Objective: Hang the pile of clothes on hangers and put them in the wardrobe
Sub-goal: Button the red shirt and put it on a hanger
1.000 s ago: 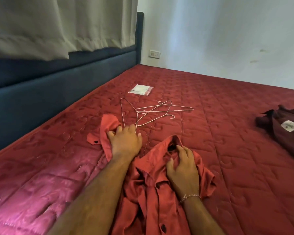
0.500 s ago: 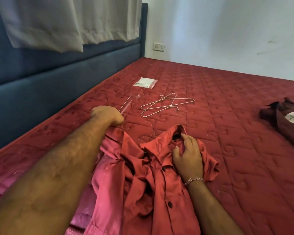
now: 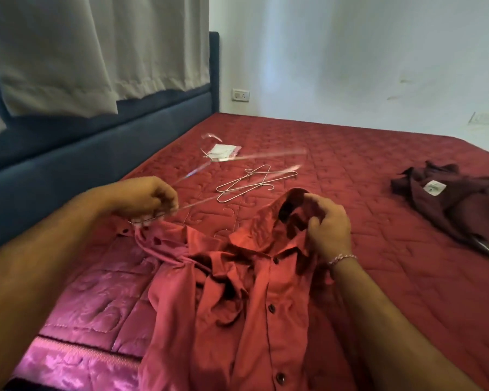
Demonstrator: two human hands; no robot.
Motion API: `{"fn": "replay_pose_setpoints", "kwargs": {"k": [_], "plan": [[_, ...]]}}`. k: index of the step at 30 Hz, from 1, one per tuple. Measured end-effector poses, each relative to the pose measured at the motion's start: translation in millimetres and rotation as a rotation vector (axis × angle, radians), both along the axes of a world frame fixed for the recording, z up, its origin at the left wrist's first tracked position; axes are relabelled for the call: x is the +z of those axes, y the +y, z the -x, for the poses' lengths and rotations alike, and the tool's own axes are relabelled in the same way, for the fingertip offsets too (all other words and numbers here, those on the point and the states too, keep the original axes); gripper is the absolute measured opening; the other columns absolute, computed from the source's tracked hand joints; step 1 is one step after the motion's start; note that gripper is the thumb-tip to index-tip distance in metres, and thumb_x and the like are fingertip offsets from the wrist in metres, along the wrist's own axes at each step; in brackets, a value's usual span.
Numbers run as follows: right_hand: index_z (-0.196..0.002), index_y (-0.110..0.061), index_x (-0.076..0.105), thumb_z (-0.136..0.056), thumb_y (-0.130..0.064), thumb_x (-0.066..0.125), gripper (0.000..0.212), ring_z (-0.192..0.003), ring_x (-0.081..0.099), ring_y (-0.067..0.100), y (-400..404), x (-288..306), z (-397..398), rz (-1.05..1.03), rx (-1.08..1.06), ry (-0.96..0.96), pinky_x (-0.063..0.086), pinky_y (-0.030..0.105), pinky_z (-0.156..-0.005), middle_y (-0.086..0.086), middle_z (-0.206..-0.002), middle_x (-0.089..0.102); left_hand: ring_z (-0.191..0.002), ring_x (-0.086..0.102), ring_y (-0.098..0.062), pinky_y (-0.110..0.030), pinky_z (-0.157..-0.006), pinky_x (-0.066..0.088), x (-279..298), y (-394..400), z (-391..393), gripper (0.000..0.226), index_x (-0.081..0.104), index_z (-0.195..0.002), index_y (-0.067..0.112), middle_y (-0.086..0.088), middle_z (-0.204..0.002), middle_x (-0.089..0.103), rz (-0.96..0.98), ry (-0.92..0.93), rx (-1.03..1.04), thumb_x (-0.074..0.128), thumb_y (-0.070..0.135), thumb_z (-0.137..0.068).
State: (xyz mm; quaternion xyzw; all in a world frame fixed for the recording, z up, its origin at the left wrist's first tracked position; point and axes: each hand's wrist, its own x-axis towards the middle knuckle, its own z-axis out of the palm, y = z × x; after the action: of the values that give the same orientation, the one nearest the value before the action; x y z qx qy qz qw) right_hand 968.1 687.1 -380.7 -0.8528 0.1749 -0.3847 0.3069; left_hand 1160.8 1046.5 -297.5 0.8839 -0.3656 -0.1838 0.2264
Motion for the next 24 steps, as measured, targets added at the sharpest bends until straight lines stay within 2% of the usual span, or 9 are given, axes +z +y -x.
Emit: {"fn": "replay_pose_setpoints", "kwargs": {"k": [2, 4, 8, 11, 13, 15, 18, 22, 24], "plan": [[-0.121, -0.019, 0.076, -0.064, -0.004, 0.047, 0.065, -0.112, 0.068, 0.020, -13.3, 23.4, 7.5, 0.013, 0.049, 0.007, 0.042, 0.014, -0.099, 0.001, -0.119, 0.075, -0.052, 0.059, -0.023, -0.036, -0.050, 0.055, 12.3, -4.1, 12.3, 0.044, 0.073, -0.081, 0.021, -0.007, -0.064, 0.065, -0.074, -0.016, -0.023, 0.037, -0.006, -0.079], [-0.120, -0.019, 0.075, -0.062, -0.009, 0.044, 0.067, -0.114, 0.067, 0.017, -20.2, 42.7, 19.2, 0.029, 0.066, -0.003, 0.043, 0.017, -0.102, 0.000, -0.120, 0.075, -0.046, 0.053, -0.021, -0.029, -0.044, 0.048, 18.2, -5.7, 25.5, 0.045, 0.073, -0.081, 0.011, -0.006, -0.060, 0.061, -0.108, -0.007, -0.028, 0.035, -0.014, -0.084], [-0.122, -0.022, 0.074, -0.070, -0.001, 0.049, 0.062, -0.115, 0.067, 0.013, -23.4, 65.8, 33.1, 0.000, 0.149, 0.003, 0.048, 0.023, -0.105, -0.007, -0.119, 0.073, -0.042, 0.047, -0.016, -0.024, -0.041, 0.041, 26.9, -10.0, 39.3, 0.042, 0.073, -0.078, 0.007, -0.004, -0.056, 0.058, -0.094, -0.024, -0.003, 0.038, -0.013, -0.086], [-0.121, -0.029, 0.073, -0.069, -0.014, 0.050, 0.059, -0.117, 0.067, 0.010, -11.6, 72.6, 39.3, -0.021, 0.305, 0.022, 0.051, 0.040, -0.108, -0.009, -0.121, 0.073, -0.046, 0.045, -0.019, -0.023, -0.046, 0.038, 25.8, -29.4, 59.4, 0.040, 0.074, -0.074, 0.009, -0.005, -0.055, 0.058, -0.030, 0.048, -0.031, 0.038, -0.007, -0.081], [-0.114, -0.028, 0.076, -0.076, -0.024, 0.059, 0.042, -0.114, 0.067, 0.008, -2.1, 78.1, 41.8, -0.001, 0.380, 0.042, 0.051, 0.044, -0.107, -0.011, -0.116, 0.074, -0.049, 0.046, -0.021, -0.024, -0.048, 0.039, 22.6, -48.1, 72.5, 0.044, 0.073, -0.074, 0.010, -0.007, -0.056, 0.059, 0.012, 0.068, -0.044, 0.036, -0.010, -0.081], [-0.103, -0.036, 0.078, -0.083, -0.047, 0.063, 0.027, -0.106, 0.068, 0.003, 8.0, 83.7, 44.6, 0.005, 0.400, 0.063, 0.049, 0.046, -0.105, -0.017, -0.104, 0.075, -0.049, 0.047, -0.022, -0.024, -0.046, 0.039, 18.8, -68.7, 82.8, 0.043, 0.072, -0.074, 0.009, -0.008, -0.056, 0.059, 0.038, 0.069, -0.059, 0.036, -0.012, -0.081], [-0.083, -0.057, 0.068, -0.085, -0.072, 0.051, 0.023, -0.085, 0.063, -0.006, 20.9, 83.5, 45.0, 0.077, 0.256, 0.106, 0.041, 0.056, -0.108, -0.034, -0.079, 0.067, -0.045, 0.047, -0.022, -0.025, -0.046, 0.039, 15.9, -98.1, 99.1, 0.037, 0.070, -0.076, 0.007, -0.010, -0.056, 0.061, 0.055, 0.095, -0.110, 0.037, -0.009, -0.080], [-0.071, -0.034, 0.062, -0.093, -0.057, 0.058, 0.032, -0.077, 0.062, 0.003, 26.7, 73.1, 40.0, 0.116, 0.015, 0.065, 0.039, 0.051, -0.105, -0.019, -0.065, 0.062, -0.041, 0.050, -0.023, -0.027, -0.043, 0.042, 11.5, -129.3, 114.0, 0.032, 0.070, -0.072, 0.011, -0.009, -0.056, 0.065, 0.076, 0.046, -0.115, 0.044, -0.002, -0.084], [-0.078, -0.024, 0.065, -0.096, -0.055, 0.049, 0.039, -0.087, 0.067, 0.012, 24.3, 67.2, 40.2, 0.092, -0.027, 0.026, 0.037, 0.047, -0.102, -0.013, -0.074, 0.068, -0.051, 0.060, -0.022, -0.029, -0.049, 0.049, 7.8, -131.7, 109.1, 0.020, 0.071, -0.071, 0.017, -0.003, -0.063, 0.071, 0.127, -0.107, -0.092, 0.056, 0.016, -0.085]]}}
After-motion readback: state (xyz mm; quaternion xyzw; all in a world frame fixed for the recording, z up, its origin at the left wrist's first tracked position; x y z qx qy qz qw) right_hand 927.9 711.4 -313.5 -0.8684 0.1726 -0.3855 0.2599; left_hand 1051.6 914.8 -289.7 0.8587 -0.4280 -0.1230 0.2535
